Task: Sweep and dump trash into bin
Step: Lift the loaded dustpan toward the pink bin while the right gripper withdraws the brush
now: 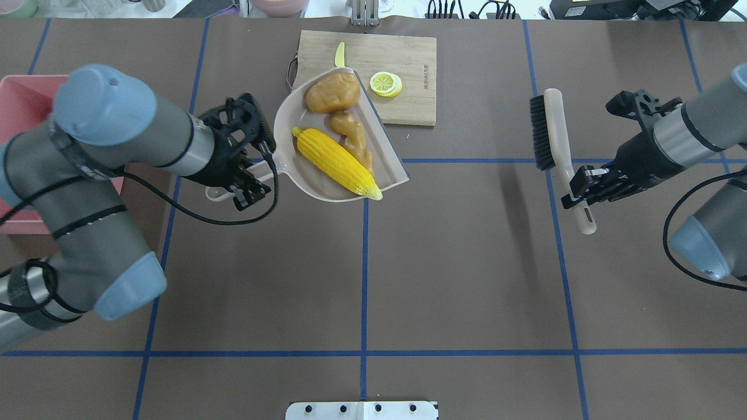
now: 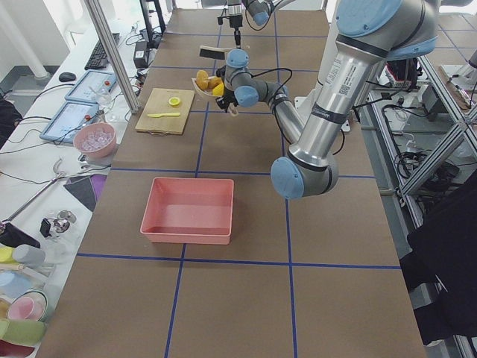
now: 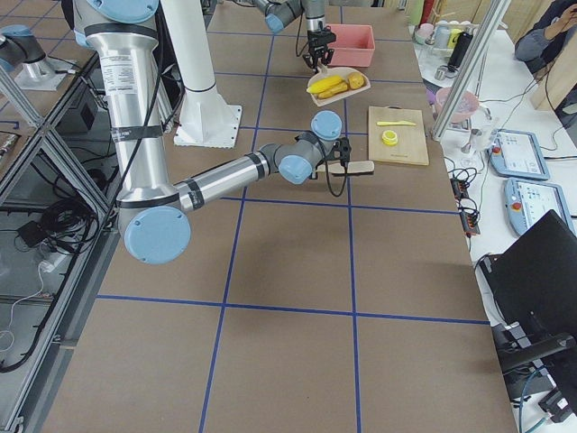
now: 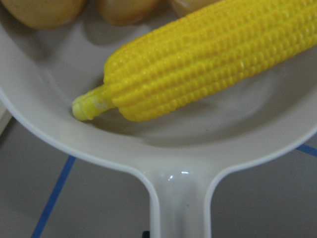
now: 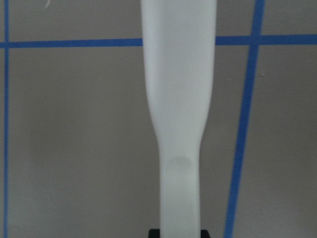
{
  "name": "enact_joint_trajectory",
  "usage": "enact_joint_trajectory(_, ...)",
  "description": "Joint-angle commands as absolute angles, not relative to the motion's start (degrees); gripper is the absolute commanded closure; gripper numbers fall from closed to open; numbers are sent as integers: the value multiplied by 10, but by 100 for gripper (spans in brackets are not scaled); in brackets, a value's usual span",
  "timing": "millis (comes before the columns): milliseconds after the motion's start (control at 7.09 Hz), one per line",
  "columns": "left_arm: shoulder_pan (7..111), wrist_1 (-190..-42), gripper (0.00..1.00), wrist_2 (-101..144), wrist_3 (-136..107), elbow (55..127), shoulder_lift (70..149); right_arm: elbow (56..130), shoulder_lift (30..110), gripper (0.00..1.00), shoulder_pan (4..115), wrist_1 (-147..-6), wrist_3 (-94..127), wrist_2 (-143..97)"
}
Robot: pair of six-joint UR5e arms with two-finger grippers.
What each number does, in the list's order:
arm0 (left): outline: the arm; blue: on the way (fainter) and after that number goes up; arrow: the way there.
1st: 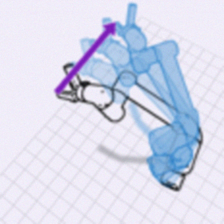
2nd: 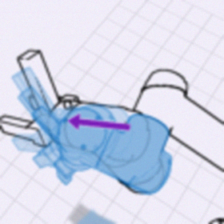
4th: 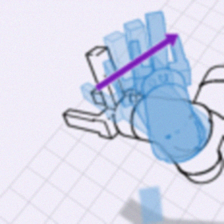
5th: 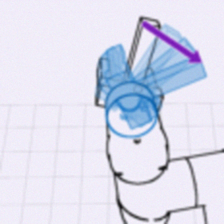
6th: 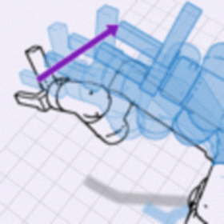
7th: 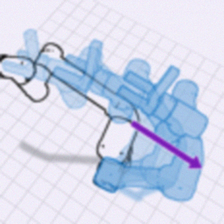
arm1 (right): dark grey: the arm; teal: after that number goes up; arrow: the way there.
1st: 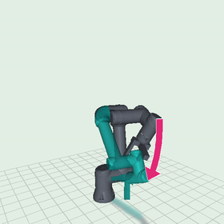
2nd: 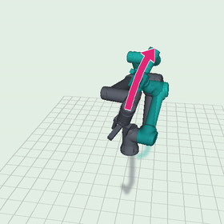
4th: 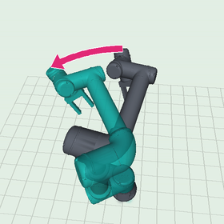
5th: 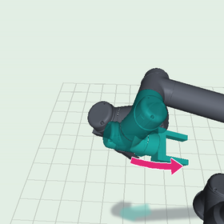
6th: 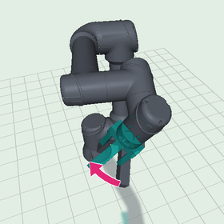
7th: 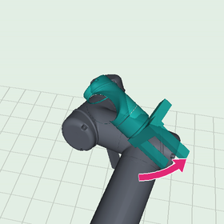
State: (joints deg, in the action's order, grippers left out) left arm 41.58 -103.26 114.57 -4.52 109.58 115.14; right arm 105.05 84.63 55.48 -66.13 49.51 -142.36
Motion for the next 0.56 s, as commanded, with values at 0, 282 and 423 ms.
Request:
enact_joint_trajectory(0,508,-1030,100,1176,-94,1142,1088,1056,901,100,576,-741,359,-1410)
enact_joint_trajectory(282,607,-996,100,1212,-111,1150,1051,1087,927,100,582,-861,250,-1356)
enact_joint_trajectory(423,637,-992,100,1230,-150,1150,1032,1085,933,100,607,-907,179,-1332)
